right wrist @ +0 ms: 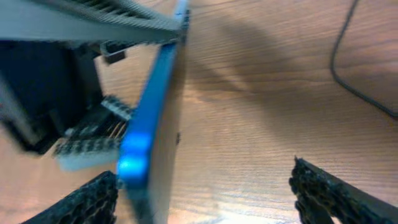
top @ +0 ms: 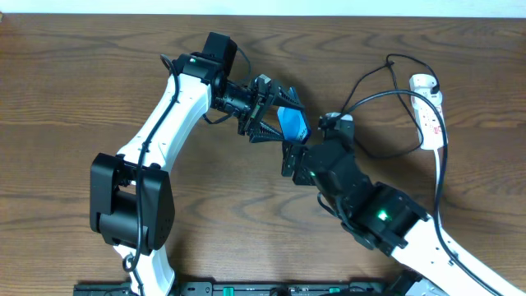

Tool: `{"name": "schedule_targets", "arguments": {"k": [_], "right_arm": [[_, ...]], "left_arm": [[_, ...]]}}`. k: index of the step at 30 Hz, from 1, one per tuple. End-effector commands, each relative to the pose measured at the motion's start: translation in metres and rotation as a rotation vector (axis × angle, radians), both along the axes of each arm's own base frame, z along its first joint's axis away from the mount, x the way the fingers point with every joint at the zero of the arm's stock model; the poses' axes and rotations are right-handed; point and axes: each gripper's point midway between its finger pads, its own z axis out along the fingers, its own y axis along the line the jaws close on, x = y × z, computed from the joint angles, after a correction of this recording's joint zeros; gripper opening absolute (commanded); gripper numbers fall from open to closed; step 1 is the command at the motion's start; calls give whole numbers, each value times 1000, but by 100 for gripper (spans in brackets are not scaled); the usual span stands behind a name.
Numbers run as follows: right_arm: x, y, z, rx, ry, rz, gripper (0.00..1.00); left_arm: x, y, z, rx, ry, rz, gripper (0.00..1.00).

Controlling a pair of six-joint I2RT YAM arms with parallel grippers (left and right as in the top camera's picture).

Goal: Plug charger to phone and switch on socket
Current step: 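Move the right gripper to the phone's lower edge, then close the right gripper on the phone and open the left gripper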

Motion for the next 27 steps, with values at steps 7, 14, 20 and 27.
{"name": "schedule_targets", "arguments": {"k": [7,14,20,27], "right_arm": [[18,10,15,63,-68,-70,64],[17,14,15,109,-53,-79,42],[15,17,14,116,-41,-63,29],[15,17,15,118,-42,-62,18]], "left_arm": [[0,0,12,-35,-23,-7,72],[0,0,12,-35,-23,-7,72],[0,0,12,-35,-23,-7,72],[0,0,12,-35,-23,-7,72]]}}
